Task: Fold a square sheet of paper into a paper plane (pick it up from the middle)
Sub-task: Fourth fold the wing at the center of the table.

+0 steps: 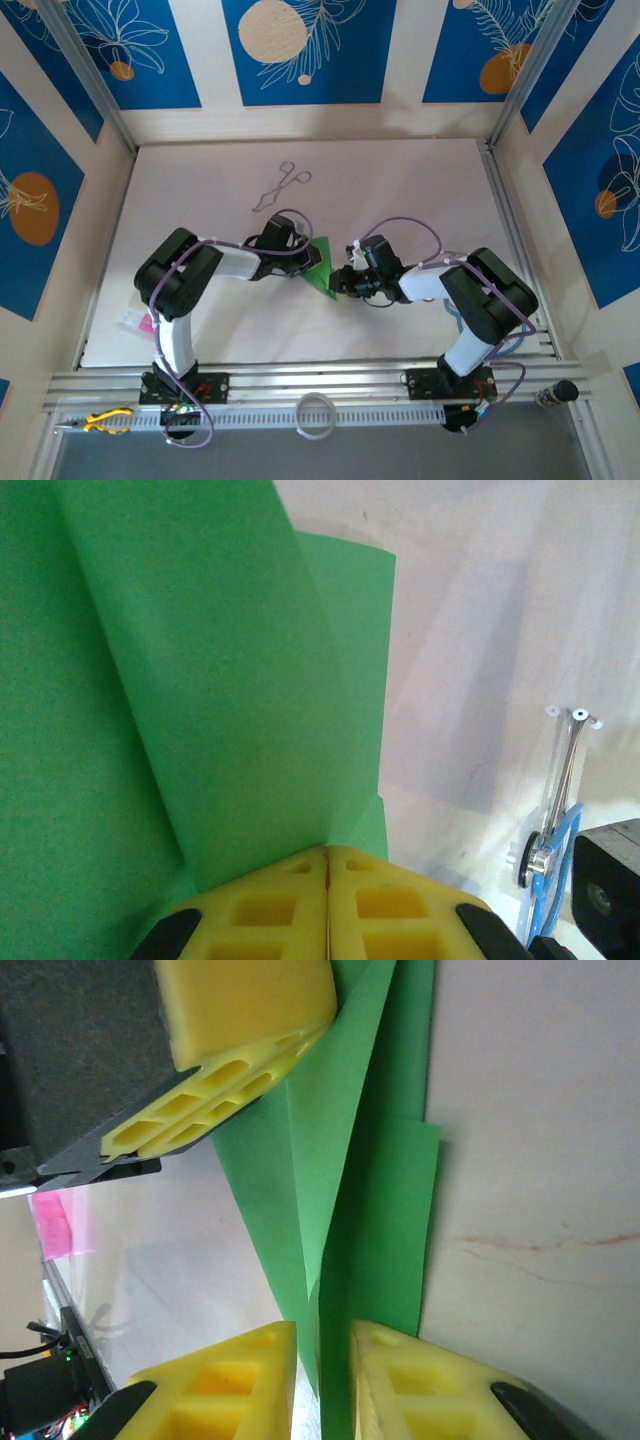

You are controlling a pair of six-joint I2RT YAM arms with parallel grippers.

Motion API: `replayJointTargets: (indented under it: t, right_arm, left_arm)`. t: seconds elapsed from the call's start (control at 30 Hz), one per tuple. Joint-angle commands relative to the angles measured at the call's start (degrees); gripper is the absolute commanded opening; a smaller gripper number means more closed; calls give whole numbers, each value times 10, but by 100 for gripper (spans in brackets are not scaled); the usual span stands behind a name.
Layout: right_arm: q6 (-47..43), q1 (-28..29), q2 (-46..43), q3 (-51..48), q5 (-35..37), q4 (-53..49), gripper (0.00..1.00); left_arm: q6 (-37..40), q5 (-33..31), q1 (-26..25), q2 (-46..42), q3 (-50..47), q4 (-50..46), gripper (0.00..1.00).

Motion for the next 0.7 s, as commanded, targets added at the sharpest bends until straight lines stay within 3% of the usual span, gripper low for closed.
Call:
replayJointTargets:
  t: [0.0, 0.23, 0.67]
  right_arm:
    - [-25, 8, -4, 12, 24, -85, 20]
    - [-30, 23, -13, 5, 44, -112, 13]
    - [-43, 29, -42, -7, 60, -145, 18]
  left_arm:
    - [12, 3, -4, 19, 0, -45, 10]
    - [12, 0, -4, 17, -2, -45, 9]
    - [8, 0, -4, 18, -3, -41, 9]
